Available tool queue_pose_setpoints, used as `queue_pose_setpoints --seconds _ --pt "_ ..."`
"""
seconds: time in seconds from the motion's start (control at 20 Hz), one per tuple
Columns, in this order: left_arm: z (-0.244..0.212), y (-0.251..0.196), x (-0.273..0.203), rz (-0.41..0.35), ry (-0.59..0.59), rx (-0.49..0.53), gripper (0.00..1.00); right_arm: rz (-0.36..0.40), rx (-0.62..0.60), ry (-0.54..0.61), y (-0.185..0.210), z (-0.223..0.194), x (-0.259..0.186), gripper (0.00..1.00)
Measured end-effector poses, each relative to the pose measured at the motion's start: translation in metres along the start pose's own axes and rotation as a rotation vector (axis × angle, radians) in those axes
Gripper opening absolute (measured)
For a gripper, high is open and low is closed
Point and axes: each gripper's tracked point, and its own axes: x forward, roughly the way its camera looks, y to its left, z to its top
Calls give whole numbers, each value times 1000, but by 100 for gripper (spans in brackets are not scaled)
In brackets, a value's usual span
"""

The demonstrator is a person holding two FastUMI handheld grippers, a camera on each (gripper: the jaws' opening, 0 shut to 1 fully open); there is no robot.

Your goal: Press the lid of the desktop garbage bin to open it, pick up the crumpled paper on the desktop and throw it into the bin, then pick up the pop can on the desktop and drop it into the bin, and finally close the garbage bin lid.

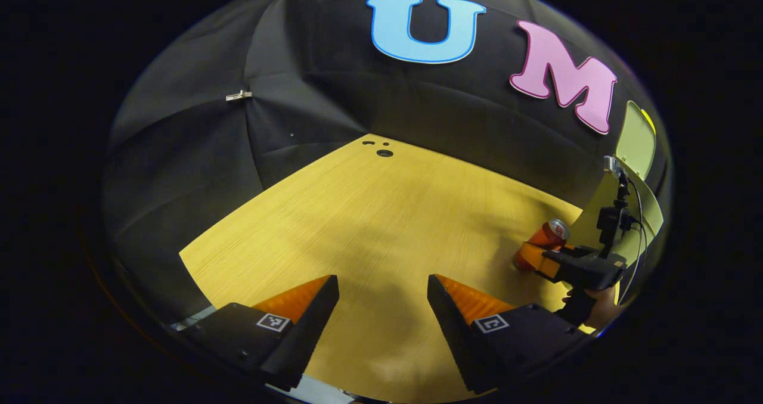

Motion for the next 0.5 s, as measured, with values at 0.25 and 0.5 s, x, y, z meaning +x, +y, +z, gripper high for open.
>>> queue_pose_setpoints --seconds 0.25,0.5 --pt "2 -19 -6 -62 -23 40 96 27 -84 -64 12 29 -43 82" --pt "9 -35 -33 -120 -75 32 96 42 -108 -145 19 76 -101 82"
